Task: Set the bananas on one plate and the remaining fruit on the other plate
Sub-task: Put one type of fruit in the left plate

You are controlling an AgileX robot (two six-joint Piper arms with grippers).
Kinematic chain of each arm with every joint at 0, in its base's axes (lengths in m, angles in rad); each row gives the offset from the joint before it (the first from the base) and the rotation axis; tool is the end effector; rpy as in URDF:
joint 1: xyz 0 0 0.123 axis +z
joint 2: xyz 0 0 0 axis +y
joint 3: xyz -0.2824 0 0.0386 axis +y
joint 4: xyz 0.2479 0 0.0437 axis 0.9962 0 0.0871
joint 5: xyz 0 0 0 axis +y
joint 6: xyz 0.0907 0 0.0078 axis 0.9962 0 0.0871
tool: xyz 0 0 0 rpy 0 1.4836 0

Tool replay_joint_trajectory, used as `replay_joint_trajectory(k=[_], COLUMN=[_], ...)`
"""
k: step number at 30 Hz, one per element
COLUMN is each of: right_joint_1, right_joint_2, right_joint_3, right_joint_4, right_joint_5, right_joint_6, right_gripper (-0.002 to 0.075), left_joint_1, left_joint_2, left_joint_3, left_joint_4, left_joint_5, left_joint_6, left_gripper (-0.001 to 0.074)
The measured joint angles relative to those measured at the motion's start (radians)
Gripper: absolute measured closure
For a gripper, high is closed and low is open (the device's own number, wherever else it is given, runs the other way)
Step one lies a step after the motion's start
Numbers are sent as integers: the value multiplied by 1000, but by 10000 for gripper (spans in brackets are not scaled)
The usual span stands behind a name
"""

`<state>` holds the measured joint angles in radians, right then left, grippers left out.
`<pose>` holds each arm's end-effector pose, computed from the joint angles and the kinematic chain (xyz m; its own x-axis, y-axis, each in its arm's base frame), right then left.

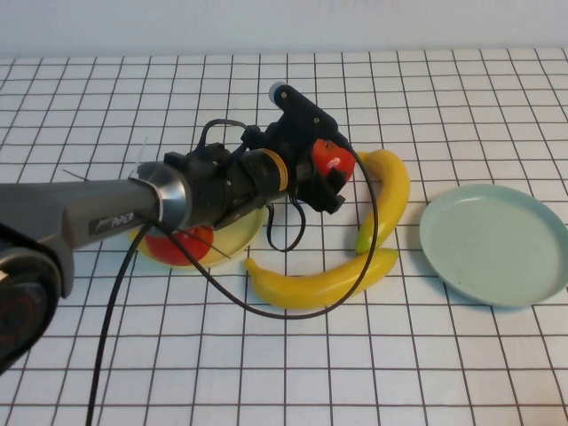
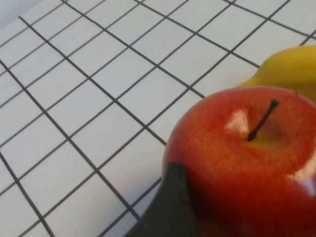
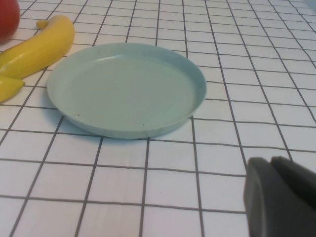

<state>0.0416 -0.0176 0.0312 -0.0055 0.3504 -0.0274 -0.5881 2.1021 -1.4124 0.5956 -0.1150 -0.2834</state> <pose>0.0529 0.0020 0.1719 -0.2716 -0.0439 -0.9614 -0.0486 0.9983 -0.0318 0.3918 -0.2682 0.1787 -0.2023 0.4998 -0.8422 0.6949 0.6792 0.2361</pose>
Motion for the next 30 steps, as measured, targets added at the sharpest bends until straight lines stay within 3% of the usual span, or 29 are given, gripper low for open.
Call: replay_joint_trajectory(k=[6,12,17,23,27,30], right_joint_1=[0,0,0,0,0,0], right_joint_2=[0,0,0,0,0,0], right_joint_3=[0,0,0,0,0,0], right_joint_4=[0,0,0,0,0,0], right_joint_5=[0,0,0,0,0,0], right_joint_6=[0,0,0,0,0,0], right_gripper=[741,741,741,741,741,741], left_joint_1=[1,2,25,59,76,79], left_joint_2=[-90,-252,-262,-207,-185,-184], left_joint_3=[0,-2,-2,-2,-2,-2], left_joint_4=[0,-27,-63,-125,-159,-164], left_joint_5=[94,415,609,638,638,634], left_joint_6=[0,-37,-50,-58,-41,-16], left_gripper=[159,159,160,153,76,67])
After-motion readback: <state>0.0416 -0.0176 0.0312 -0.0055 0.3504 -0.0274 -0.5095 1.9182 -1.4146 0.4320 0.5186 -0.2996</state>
